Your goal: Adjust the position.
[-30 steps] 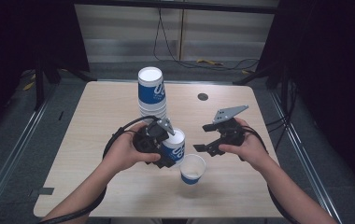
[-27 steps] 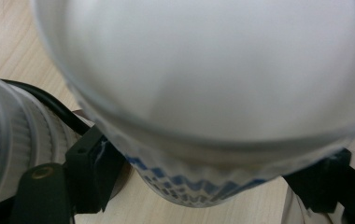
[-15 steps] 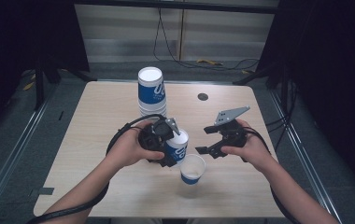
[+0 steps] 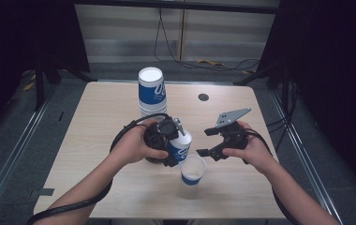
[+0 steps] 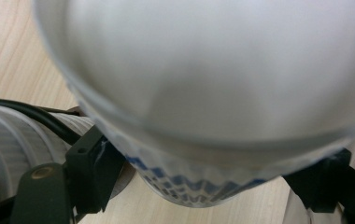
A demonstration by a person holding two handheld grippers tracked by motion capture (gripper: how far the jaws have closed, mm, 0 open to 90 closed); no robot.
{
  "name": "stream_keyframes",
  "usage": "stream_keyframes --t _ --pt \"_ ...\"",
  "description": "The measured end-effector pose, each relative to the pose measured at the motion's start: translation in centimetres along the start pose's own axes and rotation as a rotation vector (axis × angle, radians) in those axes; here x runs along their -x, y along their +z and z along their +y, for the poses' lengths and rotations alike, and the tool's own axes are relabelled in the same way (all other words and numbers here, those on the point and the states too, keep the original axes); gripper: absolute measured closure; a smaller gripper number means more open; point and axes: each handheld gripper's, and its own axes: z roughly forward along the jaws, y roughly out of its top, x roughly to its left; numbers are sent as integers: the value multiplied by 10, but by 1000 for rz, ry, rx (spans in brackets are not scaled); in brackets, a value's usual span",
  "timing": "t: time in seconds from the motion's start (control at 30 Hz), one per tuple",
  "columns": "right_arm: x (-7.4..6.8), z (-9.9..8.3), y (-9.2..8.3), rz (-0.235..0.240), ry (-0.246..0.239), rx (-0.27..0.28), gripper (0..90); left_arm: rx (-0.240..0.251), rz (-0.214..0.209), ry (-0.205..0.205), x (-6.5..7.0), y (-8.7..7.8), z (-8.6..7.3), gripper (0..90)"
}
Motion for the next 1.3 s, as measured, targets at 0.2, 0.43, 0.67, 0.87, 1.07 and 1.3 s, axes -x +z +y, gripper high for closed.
stream_keyframes --t 0.2,0.43,0.67,0.87,1.07,1.3 --pt "-1 0 -3 -3 -7 -2 160 3 -5 6 1 0 4 214" --pt "-1 -2 -8 1 -5 0 160 -5 -5 25 -2 4 12 214" --pt "-3 -2 -13 10 -12 -2 159 -10 -1 15 -4 6 18 215" --pt "-6 2 -14 25 -25 0 160 -4 4 15 -5 10 23 215" --pt "-9 6 -16 35 -31 9 160 -3 0 24 -5 16 28 215" --pt "-9 9 -16 42 -28 20 160 2 4 32 -4 19 32 215"
